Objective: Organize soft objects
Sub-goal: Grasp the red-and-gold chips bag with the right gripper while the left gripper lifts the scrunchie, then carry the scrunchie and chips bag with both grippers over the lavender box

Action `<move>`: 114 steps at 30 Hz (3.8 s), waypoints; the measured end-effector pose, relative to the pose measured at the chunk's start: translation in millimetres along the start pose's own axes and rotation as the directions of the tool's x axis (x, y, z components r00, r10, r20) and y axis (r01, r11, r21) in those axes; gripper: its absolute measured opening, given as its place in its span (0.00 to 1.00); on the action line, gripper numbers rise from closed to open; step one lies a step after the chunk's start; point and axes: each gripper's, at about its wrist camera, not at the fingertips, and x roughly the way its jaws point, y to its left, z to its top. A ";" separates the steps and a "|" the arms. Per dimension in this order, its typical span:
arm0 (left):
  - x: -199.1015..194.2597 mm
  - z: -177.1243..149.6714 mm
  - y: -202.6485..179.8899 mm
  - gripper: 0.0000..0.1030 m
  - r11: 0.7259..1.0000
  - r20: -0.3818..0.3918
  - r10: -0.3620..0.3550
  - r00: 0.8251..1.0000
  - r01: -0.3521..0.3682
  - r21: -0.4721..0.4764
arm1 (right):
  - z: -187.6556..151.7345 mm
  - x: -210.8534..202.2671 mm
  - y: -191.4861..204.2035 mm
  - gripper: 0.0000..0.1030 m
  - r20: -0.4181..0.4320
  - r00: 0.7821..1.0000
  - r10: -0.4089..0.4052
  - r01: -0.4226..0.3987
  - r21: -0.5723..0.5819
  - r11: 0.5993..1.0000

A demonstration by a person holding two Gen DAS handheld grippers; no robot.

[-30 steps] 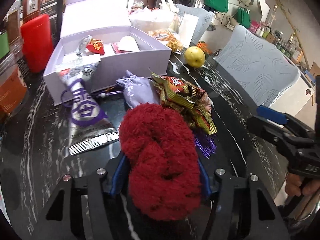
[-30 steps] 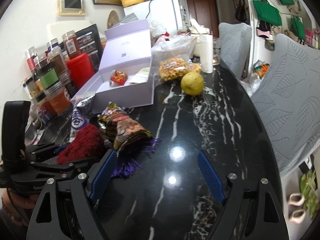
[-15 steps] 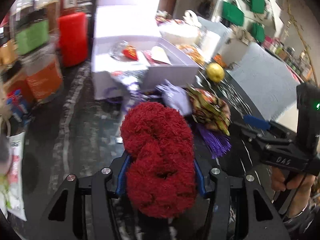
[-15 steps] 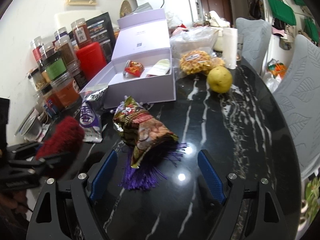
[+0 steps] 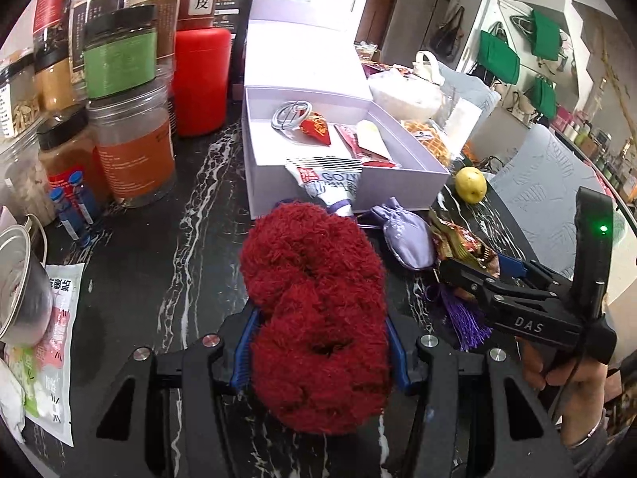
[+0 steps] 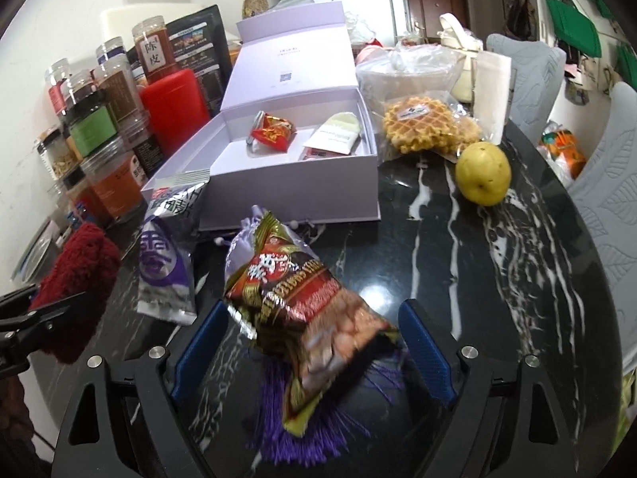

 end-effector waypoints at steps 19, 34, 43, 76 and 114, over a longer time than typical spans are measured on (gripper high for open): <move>-17.7 -4.9 1.4 0.51 1.000 0.028 -0.017 0.999 0.018 -0.024 | -6.1 -12.1 8.1 0.68 -0.005 1.000 0.003 -0.003 0.009 1.000; -66.0 -15.9 -16.7 0.51 0.999 0.104 -0.034 0.994 0.033 0.017 | -34.4 -73.8 19.6 0.68 0.057 0.998 0.021 -0.022 0.030 0.999; -99.5 -2.5 -29.9 0.51 0.998 0.168 -0.039 0.985 0.031 0.048 | -31.3 -110.1 28.8 0.68 0.117 0.993 0.025 -0.027 0.014 1.000; -97.9 131.3 -41.7 0.51 0.987 0.317 0.001 0.948 -0.053 0.153 | 103.5 -125.8 48.0 0.68 0.281 0.958 0.047 -0.005 -0.150 0.989; 54.7 232.1 -38.8 0.51 0.980 0.186 0.008 0.983 -0.045 0.195 | 211.8 4.5 16.4 0.68 0.241 0.966 0.098 -0.057 -0.169 0.984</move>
